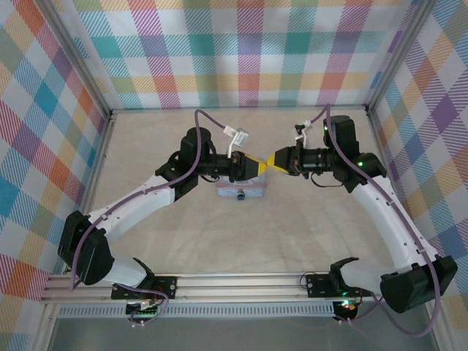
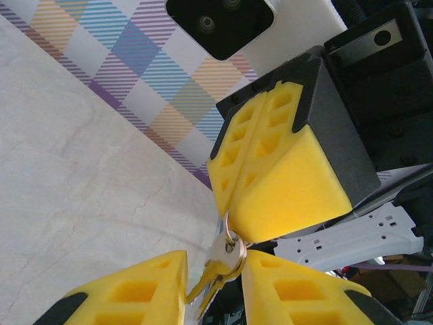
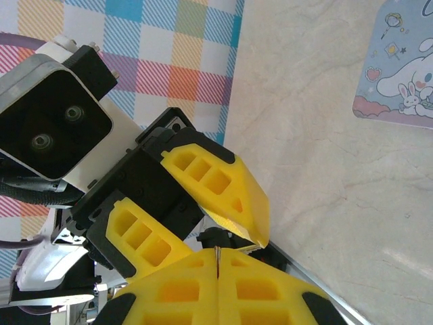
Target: Unlock a padlock with a key
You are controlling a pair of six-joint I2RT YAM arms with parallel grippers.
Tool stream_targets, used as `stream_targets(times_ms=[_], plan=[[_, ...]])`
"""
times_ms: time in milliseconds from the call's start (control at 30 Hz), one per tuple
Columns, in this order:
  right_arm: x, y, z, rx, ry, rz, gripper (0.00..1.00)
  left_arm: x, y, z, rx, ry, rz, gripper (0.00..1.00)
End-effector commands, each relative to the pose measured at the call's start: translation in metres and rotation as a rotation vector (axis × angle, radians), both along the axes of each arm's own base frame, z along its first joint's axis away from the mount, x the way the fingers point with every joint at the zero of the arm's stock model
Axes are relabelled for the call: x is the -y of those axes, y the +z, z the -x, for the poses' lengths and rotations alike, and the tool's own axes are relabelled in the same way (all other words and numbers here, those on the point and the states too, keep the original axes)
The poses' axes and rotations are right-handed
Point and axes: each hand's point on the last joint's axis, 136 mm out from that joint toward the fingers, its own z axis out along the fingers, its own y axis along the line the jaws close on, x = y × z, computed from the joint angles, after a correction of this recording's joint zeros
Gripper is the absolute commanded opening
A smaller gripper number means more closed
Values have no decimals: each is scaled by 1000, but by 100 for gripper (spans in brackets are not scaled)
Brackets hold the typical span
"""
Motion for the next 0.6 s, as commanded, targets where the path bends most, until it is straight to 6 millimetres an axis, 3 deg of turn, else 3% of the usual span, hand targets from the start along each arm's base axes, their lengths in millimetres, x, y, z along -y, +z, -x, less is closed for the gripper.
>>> stream_targets(times_ms=[0, 333, 467, 567], plan=[[-2, 11, 4, 28, 31, -11, 3, -7, 22, 4, 56, 0, 32, 27], [-2, 12, 3, 27, 32, -8, 3, -9, 21, 6, 61, 2, 20, 18], [-3, 13, 2, 27, 33, -15, 3, -8, 17, 1, 52, 17, 13, 43], [-4, 13, 3, 23, 40, -22, 3, -3, 19, 1, 43, -1, 34, 46]])
